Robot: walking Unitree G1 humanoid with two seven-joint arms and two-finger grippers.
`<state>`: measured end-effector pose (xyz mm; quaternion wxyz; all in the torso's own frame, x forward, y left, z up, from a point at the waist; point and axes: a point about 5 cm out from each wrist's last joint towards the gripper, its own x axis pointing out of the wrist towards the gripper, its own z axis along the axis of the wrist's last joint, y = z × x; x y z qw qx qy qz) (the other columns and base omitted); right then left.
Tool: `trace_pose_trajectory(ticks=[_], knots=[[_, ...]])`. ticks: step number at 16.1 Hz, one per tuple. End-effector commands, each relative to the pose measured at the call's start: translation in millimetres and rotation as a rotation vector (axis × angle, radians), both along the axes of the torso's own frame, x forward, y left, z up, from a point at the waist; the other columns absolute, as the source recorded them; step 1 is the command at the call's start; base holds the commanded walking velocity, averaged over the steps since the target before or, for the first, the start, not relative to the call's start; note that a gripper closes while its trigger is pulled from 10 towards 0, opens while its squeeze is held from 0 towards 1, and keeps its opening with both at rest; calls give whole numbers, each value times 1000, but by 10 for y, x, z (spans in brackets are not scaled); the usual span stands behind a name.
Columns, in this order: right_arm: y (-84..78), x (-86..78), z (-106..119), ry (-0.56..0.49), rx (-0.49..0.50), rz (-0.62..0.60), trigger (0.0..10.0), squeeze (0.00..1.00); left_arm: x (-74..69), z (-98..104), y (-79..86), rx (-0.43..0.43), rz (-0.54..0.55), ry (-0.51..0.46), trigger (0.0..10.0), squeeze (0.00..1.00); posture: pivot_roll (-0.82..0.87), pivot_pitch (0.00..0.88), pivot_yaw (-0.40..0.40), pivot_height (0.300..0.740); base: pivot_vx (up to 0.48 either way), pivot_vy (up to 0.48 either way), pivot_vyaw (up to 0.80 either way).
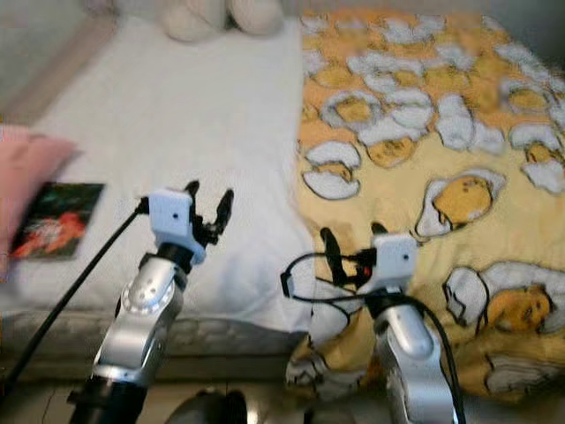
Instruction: Clean up the room
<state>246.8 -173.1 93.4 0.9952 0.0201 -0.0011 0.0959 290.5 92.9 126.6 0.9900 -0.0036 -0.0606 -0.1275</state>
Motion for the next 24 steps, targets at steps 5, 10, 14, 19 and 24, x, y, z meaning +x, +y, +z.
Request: trace_pose_trajectory(ticks=[5,10,14,19,24], knots=[[-107,-9,-42,-4,-13,-45,10000,0,24,-199,-136,-12,-34,98,10000,1000,-240,29,74,740,0,-449,0],[92,49,-92,-12,-6,-23,10000,0,266,-237,5,66,-31,107,10000,0,-256,0,105,740,49,-259,-274],[129,-1,-82,-14,-19,3,10000,0,400,-522,64,175,-16,272,10000,0,-269,45,100,740,0,0,-106],[83,-188,-158,31,-46,30,10000,0,571,-634,295,135,101,406,10000,0,-324,89,81,740,0,0,0],[48,-497,-191,94,-58,83,10000,0,623,-642,504,60,194,453,10000,0,-365,161,53,740,0,0,0]])
